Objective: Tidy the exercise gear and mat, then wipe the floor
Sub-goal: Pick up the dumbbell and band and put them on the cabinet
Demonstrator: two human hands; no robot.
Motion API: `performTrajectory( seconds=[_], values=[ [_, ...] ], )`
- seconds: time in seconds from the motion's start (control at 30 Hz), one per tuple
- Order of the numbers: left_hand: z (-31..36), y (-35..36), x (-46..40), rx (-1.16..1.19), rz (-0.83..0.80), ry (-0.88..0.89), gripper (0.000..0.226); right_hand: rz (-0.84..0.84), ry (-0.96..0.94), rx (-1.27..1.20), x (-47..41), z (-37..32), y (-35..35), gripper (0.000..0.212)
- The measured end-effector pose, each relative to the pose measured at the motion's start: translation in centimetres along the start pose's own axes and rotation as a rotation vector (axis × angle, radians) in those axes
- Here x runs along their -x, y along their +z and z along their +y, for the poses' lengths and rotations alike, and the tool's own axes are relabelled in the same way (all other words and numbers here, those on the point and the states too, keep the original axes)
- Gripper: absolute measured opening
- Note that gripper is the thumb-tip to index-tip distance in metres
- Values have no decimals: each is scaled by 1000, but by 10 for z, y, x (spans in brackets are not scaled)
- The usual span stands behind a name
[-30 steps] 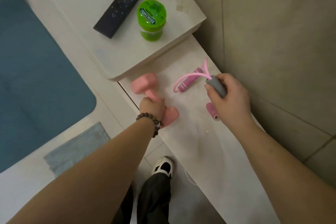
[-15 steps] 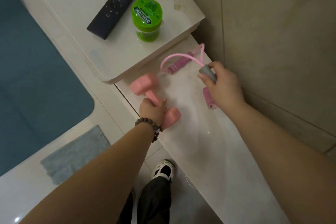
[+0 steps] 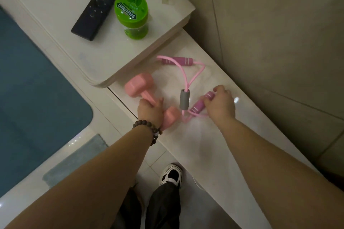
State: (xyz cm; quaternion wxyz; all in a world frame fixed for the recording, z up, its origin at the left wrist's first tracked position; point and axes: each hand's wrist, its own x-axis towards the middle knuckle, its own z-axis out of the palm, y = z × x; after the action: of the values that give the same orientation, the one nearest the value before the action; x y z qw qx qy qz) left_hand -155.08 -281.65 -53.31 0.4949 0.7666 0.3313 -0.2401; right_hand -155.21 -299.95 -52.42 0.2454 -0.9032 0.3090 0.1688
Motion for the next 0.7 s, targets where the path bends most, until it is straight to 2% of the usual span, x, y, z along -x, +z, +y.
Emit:
performTrajectory(
  seconds=[0.1,0.2,0.4,0.47,0.6,0.67,0.7],
  values=[
    [-3,1,-2,5,5,15,33,0,36,32,-4,-11,14,48],
    [-4,1,-3,-16,1,10,37,-11,80,-43,-6,-17,12,38],
    [-1,0,-1,-33,-16,-10,35,208,74,-207,11,19,-36,37],
    [-1,-1,-1,-27,-17,-9,40,209,102,-154,15,43,-46,38],
    [3,-3,2,-43,-35,8,47,88,133,71,17,74,-47,43],
    [4,-3,2,-45,-28,9,45,126,43,95,22,66,-41,43],
    [4,-3,3,-47,-26,4,43,125,-68,102,26,59,-35,44]
  ],
)
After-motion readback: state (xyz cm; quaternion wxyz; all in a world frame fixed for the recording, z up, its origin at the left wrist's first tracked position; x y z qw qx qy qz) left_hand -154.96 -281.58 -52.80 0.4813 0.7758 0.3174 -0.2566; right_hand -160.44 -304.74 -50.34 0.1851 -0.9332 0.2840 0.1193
